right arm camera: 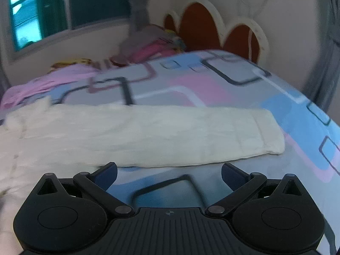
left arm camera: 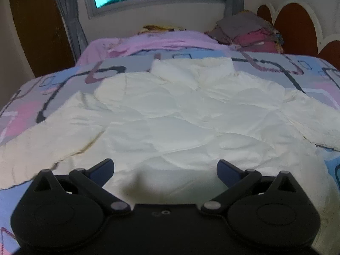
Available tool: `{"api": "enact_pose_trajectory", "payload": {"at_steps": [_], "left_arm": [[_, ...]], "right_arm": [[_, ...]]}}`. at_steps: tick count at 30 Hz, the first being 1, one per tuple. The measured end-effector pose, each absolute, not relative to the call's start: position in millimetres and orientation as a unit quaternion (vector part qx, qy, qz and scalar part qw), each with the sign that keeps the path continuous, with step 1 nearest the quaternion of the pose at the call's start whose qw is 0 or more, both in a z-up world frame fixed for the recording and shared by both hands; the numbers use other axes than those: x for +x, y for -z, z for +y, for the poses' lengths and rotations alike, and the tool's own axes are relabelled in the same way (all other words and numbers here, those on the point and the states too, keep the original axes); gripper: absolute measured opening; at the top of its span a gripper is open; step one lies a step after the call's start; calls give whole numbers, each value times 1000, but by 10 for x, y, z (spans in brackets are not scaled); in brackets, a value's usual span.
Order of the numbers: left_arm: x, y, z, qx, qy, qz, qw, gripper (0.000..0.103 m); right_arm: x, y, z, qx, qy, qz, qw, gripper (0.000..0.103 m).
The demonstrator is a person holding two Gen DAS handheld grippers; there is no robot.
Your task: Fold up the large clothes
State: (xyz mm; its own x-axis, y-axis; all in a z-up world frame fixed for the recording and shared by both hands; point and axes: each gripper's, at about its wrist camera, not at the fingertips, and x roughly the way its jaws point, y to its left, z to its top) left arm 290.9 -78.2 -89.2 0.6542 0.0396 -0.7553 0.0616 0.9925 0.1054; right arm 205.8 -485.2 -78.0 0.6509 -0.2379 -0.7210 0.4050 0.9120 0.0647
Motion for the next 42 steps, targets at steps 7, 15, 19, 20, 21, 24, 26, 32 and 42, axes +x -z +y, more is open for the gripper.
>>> {"api": "enact_pose_trajectory", "payload": {"at_steps": [7,15,19,20,21,24,26,32,42], "left_arm": [[3117,1005,-1068,62,6,421,905,102],[3220,1062,-1225,81,11,416,906,99],[3239,1071,-1220,82,15,420,904,97],[3241,1071,-1214,82,16,419,904,97],[3241,1069,-1211,81,17,419,904,96],[3232,1068,-1191,85,13,413,907,95],[3207,1058,-1176,91,11,402,911,96],[3205,999,-1001,72,13,400,914,95],[3152,854,-378,43,-2,377,925,95]], "right_arm": [[2083,1139,-5618,153,226,400,875,102],[2123,1427,-6233,277,242,390,844,102],[2190,1409,-6318,271,262,373,848,65],[2198,1403,-6338,275,264,370,847,60],[2205,1389,-6349,275,266,367,848,53],[2211,1362,-6386,272,268,358,852,19],[2211,1320,-6378,271,271,346,856,11],[2340,939,-6048,213,245,306,895,8],[2988,474,-4315,86,85,272,955,8]]}}
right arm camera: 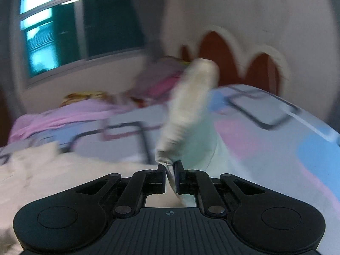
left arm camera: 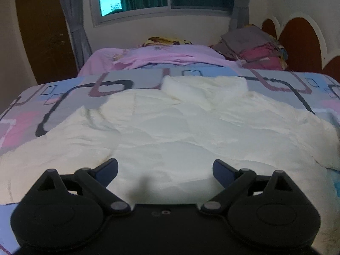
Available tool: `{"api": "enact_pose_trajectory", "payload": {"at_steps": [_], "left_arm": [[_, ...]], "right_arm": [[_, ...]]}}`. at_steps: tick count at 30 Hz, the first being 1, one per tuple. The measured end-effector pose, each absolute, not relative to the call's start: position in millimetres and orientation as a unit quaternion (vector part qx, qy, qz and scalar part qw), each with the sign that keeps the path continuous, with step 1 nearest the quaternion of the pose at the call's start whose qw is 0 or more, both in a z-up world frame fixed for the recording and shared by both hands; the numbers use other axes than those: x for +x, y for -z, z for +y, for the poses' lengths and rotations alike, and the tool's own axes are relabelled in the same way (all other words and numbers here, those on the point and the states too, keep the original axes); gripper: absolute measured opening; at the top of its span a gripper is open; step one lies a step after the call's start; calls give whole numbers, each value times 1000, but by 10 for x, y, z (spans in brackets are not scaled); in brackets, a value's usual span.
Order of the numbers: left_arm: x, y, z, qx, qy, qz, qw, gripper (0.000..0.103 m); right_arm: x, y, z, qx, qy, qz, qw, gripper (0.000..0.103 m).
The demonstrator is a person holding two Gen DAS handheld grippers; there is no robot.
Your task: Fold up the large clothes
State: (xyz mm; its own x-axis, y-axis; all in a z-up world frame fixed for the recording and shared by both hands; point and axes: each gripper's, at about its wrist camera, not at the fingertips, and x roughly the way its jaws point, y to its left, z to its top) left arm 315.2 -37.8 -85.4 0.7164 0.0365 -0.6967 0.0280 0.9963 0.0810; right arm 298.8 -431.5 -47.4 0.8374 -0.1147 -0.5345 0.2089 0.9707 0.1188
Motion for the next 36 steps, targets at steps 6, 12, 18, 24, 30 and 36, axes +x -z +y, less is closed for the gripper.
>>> {"api": "enact_pose_trajectory", "payload": {"at_steps": [6,12,18,24,30,36], "left_arm": [[3128,795,126,20,-24,370,928,95],[3158,776,453,2,-24,372,928,95],[3320,819,445,-33,20,395,918,96],[3642,938,71,-78,95,429,895,96],[3955,1283,-449,-77,156,460,871,70],[4149,1629,-606,-118,165,472,858,29]], "right_arm": [[3304,600,-3141,55,-20,289,955,8],[3525,956,-2383,53,-81,344,934,8],[3548,1184,-2222,51,-90,384,918,53],[3224,951,-2441,43,-74,337,937,103],[2982,925,-2955,39,-5,334,942,102],[2815,1081,-3472,55,64,354,932,102]]}}
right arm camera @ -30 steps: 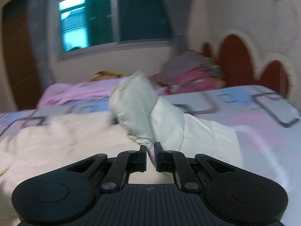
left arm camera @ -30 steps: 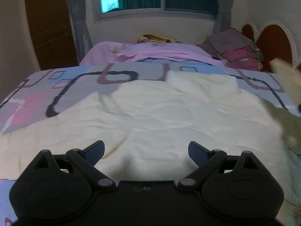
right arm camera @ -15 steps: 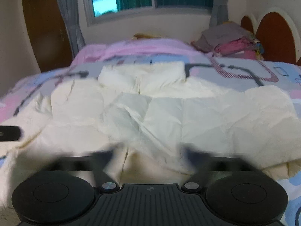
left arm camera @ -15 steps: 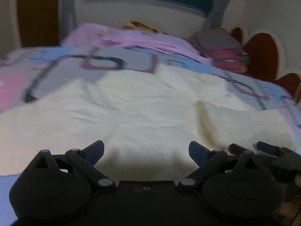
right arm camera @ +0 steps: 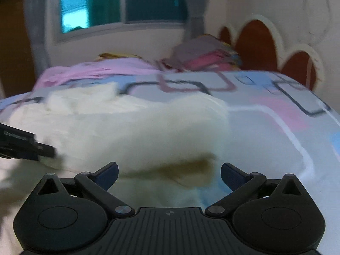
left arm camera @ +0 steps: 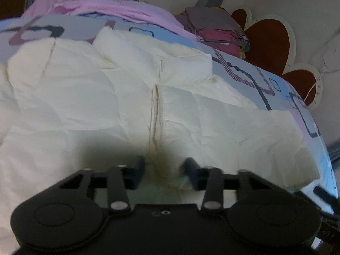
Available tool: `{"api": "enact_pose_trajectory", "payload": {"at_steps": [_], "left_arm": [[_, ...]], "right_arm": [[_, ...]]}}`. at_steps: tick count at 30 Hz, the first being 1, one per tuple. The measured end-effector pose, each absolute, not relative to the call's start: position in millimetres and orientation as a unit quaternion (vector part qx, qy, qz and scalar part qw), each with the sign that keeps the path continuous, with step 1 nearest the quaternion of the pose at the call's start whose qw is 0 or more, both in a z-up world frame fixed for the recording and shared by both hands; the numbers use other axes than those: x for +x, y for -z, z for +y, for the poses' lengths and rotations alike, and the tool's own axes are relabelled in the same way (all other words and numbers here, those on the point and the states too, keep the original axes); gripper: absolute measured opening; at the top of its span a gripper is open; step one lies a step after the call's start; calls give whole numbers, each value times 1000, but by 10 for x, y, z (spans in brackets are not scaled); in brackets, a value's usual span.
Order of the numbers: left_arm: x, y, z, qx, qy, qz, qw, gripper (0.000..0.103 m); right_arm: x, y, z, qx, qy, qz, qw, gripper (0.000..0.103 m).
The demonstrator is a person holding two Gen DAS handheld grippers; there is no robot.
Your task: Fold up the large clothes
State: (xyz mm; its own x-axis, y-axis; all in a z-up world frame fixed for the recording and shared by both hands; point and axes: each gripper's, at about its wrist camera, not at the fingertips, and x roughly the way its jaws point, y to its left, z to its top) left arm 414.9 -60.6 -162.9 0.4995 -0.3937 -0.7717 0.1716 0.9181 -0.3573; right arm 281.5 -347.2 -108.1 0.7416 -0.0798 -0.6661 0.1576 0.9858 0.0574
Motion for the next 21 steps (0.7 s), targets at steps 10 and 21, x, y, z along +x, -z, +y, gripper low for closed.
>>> {"api": "enact_pose_trajectory", "payload": {"at_steps": [10,21], "left_arm": [[4073,1256,-306,-150,159,416,883,5],[3823,1130,549,-131,67,402,904,5]], "right_arm": [[2978,1307,-3828,115,82,387,911,77],[3113,1326,-3571,103,54,397,910,34]]}}
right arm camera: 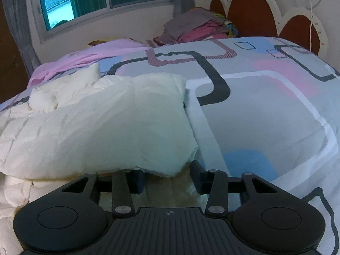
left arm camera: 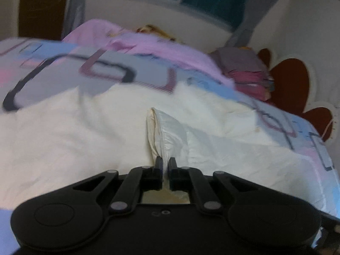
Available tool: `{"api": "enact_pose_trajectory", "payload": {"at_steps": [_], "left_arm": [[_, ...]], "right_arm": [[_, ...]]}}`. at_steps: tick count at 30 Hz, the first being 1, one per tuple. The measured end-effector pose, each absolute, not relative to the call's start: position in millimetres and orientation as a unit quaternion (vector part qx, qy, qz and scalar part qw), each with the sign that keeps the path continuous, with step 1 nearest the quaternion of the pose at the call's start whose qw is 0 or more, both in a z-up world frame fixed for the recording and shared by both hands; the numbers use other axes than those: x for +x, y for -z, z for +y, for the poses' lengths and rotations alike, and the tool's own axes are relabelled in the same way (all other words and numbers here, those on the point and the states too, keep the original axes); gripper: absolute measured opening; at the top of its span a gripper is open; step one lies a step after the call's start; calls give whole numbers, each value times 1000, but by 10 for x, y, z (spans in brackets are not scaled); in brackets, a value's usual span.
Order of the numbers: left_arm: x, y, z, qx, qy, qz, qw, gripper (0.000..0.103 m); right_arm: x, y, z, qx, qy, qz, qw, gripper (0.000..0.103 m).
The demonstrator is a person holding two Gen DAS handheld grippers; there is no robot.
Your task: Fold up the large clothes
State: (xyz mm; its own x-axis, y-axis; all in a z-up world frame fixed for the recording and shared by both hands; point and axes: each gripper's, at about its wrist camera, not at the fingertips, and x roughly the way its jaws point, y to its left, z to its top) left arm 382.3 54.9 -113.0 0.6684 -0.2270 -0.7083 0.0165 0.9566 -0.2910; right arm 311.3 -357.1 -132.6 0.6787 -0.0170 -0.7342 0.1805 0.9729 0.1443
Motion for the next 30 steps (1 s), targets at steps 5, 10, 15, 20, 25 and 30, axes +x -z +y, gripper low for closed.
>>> {"api": "enact_pose_trajectory", "payload": {"at_steps": [5,10,15,20,25,30], "left_arm": [[3780,1305,554,-124,61,415,899,5],[3824,1505,518,-97,54,435,893,6],[3684,1313,553,-72,37,407,910,38],[3583,1086,548,-60,34,367,928,50],[3760,1091,280,-52,57,363,929,50],[3950,1311,86,-42,55,374,925,50]], "right_arm": [[3086,1407,-3599,89,70,407,906,19],[3080,1415,-3642,90,77,414,903,19],[2856,1170,-3706,82,67,397,912,20],[2934,938,-3796,89,69,365,924,20],[3329,877,-3683,79,54,349,932,20],[3730,972,-3589,87,45,349,932,20]]}}
